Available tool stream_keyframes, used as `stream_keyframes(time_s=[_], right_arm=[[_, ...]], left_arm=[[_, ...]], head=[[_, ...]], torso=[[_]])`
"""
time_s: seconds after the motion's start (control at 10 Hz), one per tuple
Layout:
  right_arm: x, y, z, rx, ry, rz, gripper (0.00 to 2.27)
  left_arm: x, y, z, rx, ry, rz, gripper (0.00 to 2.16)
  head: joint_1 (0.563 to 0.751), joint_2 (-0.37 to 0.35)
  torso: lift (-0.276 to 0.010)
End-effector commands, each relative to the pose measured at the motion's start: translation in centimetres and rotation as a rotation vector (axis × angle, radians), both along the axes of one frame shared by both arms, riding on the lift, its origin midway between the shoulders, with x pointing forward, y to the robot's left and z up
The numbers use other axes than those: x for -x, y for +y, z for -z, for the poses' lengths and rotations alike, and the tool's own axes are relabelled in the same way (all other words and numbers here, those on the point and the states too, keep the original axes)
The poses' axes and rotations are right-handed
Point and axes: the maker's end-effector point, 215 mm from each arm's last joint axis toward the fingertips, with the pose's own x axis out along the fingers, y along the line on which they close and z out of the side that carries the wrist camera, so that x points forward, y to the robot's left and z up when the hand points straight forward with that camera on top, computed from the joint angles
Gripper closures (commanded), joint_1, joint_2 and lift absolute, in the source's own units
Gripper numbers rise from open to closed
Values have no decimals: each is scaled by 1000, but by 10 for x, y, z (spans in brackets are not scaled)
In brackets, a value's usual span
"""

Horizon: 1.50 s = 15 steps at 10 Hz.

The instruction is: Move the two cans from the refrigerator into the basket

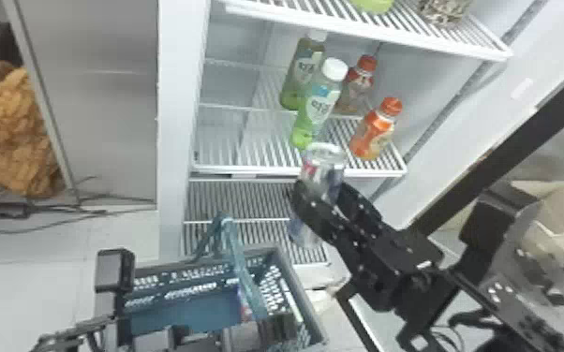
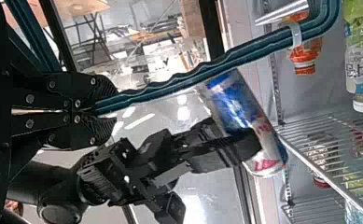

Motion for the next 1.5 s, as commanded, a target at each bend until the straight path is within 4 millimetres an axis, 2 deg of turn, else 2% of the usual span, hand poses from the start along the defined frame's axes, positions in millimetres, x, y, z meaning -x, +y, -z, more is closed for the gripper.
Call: stream_keyframes(time_s=[0.0,0.3,0.6,0.9,1.2,1.4], right_arm=[[12,-7,10,30,52,12,888],[28,-13,34,42,148,24,888],[37,-9,62,25,233,10,888],[38,3,90,-24,300,-21,888],[41,28,109,-71,345,-78,886],[46,31,118,-73,375,-89,811]], left_arm=[[0,0,0,-1,0,0,1185],[3,-1,1,0,4,6,1184],[3,-2,0,2,2,8,1185],[5,-2,1,0,5,13,1185],[4,-1,1,0,6,10,1185],[5,-1,2,-2,8,13,1185]], head=[[695,-350],[695,-350],[695,-350],[695,-350],[695,-350],[695,-350]], torso=[[-276],[-276],[-276],[-276],[-276],[-276]])
